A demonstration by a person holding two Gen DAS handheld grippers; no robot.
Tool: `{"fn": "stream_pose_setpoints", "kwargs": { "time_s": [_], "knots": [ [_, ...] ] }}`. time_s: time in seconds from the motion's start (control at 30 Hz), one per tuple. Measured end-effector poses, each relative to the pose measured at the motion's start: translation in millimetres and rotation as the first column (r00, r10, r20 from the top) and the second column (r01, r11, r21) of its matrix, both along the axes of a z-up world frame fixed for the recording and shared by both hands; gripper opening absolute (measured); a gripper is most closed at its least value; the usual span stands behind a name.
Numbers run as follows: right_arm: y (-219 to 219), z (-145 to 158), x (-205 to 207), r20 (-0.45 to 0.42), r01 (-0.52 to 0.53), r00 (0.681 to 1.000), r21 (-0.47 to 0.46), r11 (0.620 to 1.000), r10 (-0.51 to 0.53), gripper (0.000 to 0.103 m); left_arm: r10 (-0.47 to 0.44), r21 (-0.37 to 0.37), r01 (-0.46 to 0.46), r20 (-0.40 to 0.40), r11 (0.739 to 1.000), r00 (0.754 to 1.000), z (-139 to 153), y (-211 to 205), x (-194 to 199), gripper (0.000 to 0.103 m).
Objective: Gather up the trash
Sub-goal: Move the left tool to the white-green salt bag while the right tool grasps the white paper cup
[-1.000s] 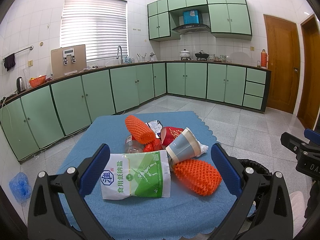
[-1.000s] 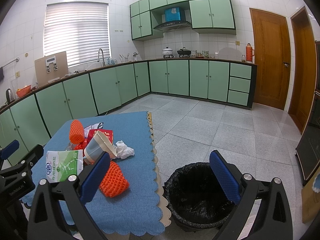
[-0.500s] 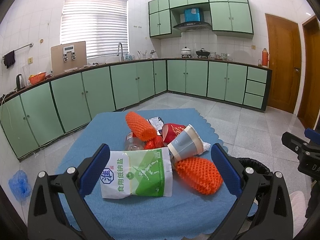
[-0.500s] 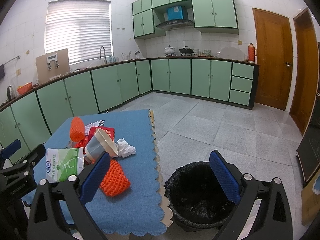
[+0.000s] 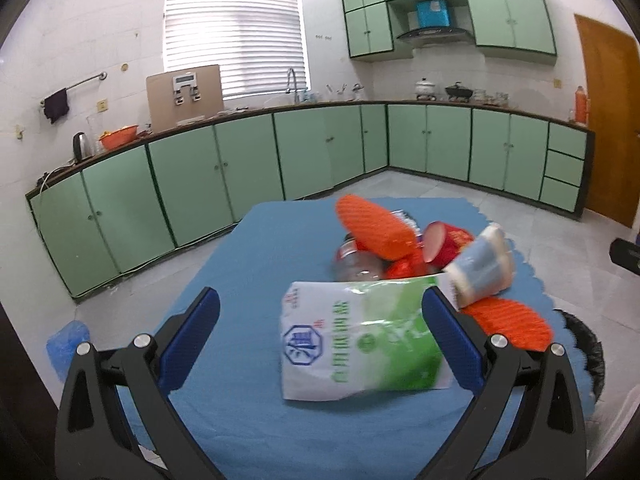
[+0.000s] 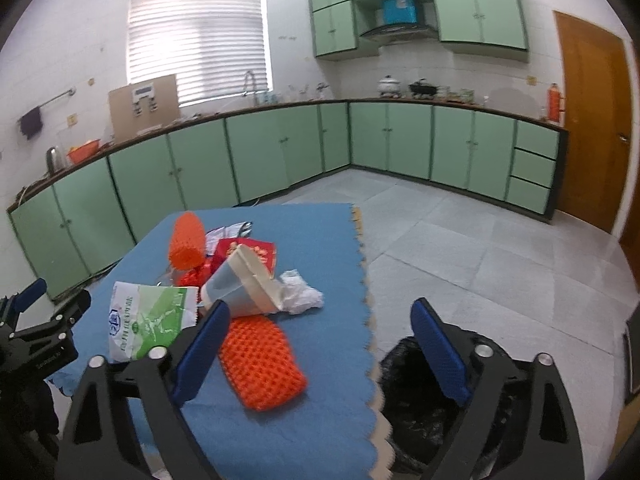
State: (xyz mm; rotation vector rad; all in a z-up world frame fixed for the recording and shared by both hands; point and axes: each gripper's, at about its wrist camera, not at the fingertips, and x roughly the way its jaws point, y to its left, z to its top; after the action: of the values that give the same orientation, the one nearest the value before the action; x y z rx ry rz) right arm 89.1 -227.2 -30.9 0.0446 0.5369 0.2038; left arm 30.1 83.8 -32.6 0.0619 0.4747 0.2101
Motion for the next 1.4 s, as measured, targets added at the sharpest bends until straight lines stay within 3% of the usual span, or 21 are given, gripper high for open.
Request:
{"fn": "stream_pose_setpoints", "kwargs": {
  "time_s": [0.2, 0.63, 1.1, 1.4],
  "knots": [
    [30, -17, 46, -0.048, -0.146, 0.988, 0.010, 0.989, 0.146, 0.069, 0.033, -0.018, -0.034, -0.017, 0.999, 0.999, -7, 20, 17, 0.098],
    [59, -38, 104, -0.110, -0.318, 0.940, 0.054, 0.946, 0.323, 0.054, 0.065, -0.022, -0.067, -0.062, 0.998, 0.996, -26, 39, 50, 0.098],
    [56, -40, 107, -0.159, -0.401, 0.895, 0.122, 0.908, 0.417, 0.014, 0.085, -0.022, -0.087, -0.098, 0.996, 0.992, -37, 49, 59, 0.098],
    [57, -38, 98, -0.159, -0.414, 0.888, 0.128, 0.901, 0.431, 0.003, 0.078, -0.064, -0.087, -0.135, 0.994, 0.988, -52, 59, 55, 0.098]
  ]
}}
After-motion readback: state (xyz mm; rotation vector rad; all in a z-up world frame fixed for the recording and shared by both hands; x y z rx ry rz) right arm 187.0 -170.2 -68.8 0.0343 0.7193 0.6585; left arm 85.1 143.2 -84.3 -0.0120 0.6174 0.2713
